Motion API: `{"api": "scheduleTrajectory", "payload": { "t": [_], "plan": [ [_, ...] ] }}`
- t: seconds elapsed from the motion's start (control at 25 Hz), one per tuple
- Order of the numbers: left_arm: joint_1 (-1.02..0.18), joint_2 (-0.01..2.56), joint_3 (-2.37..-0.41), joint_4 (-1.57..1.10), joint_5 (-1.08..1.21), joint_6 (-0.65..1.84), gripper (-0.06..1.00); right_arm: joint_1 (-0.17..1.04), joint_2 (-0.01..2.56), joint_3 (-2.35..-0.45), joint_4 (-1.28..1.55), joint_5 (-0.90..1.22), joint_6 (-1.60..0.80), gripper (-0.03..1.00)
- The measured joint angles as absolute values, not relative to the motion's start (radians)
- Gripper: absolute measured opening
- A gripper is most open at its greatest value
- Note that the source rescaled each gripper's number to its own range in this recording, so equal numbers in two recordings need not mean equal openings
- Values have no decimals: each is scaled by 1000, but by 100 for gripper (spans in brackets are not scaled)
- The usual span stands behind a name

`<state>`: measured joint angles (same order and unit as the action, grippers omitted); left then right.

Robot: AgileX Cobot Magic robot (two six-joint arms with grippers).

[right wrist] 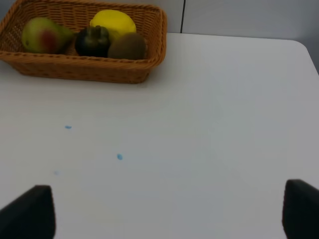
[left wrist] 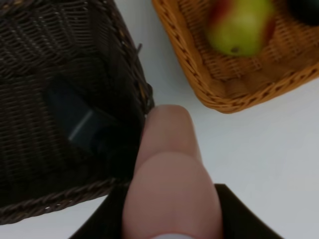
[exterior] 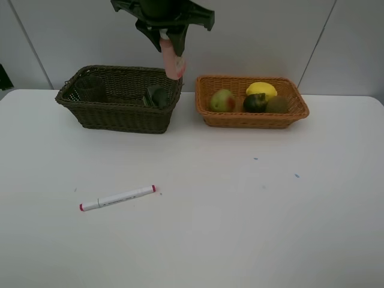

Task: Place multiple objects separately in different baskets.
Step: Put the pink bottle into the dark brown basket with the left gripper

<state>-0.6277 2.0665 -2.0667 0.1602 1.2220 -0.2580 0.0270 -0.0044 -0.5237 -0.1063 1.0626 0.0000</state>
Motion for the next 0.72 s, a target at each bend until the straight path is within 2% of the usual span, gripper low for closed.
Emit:
{"api": "scheduleTrajectory", "payload": {
  "t": [0.72],
  "plan": [
    [-413, 2073, -2067, 199, 1223, -309, 40, 27, -4, -524, -106, 1063, 0, 100]
  ]
}}
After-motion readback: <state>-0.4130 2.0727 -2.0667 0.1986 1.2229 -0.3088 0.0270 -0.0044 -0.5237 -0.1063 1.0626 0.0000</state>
